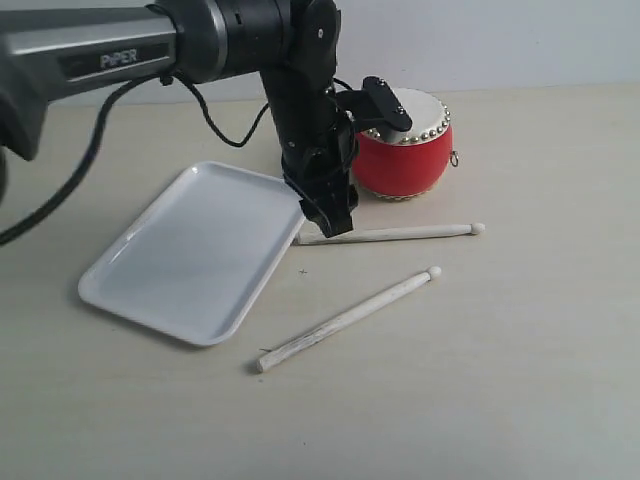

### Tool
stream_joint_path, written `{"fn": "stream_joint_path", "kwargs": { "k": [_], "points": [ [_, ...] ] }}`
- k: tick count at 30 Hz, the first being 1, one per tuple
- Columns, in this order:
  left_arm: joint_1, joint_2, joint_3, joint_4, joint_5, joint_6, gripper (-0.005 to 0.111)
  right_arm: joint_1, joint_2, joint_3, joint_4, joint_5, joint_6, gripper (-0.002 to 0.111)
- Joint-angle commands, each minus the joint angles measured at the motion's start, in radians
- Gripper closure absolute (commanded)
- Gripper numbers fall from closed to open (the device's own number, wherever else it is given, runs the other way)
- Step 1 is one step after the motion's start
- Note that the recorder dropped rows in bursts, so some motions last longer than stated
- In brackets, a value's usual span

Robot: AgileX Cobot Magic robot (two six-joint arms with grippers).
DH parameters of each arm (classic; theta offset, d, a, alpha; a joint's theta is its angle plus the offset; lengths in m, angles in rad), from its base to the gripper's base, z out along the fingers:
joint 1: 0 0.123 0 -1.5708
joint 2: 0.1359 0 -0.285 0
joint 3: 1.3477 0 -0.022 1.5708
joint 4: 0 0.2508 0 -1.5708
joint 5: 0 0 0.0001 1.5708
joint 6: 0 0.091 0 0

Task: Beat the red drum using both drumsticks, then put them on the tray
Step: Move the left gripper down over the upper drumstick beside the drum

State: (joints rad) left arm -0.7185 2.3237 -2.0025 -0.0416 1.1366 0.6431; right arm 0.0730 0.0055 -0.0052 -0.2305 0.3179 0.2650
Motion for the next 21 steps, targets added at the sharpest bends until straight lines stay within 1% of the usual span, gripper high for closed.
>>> {"fn": "stream_joint_path", "kwargs": {
  "k": [1, 4, 8, 13, 21],
  "points": [
    [0.002, 0.108, -0.172, 0.012, 0.083, 0.007, 0.05, 0.003, -0.006, 0.005, -0.005, -0.006, -0.001, 0.108],
    [0.002, 0.184, -0.282, 0.027, 0.084, 0.02, 0.05, 0.003, -0.006, 0.005, -0.005, -0.006, -0.001, 0.108],
    [0.002, 0.243, -0.355, 0.025, 0.084, 0.055, 0.05, 0.003, -0.006, 0.005, -0.005, -0.006, -0.001, 0.108],
    [0.002, 0.258, -0.369, 0.02, 0.084, 0.075, 0.05, 0.003, -0.006, 0.005, -0.005, -0.006, -0.001, 0.108],
    [0.0, 0.258, -0.369, 0.02, 0.084, 0.062, 0.05, 0.003, -0.006, 0.005, -0.005, -0.006, -0.001, 0.108]
  ]
}}
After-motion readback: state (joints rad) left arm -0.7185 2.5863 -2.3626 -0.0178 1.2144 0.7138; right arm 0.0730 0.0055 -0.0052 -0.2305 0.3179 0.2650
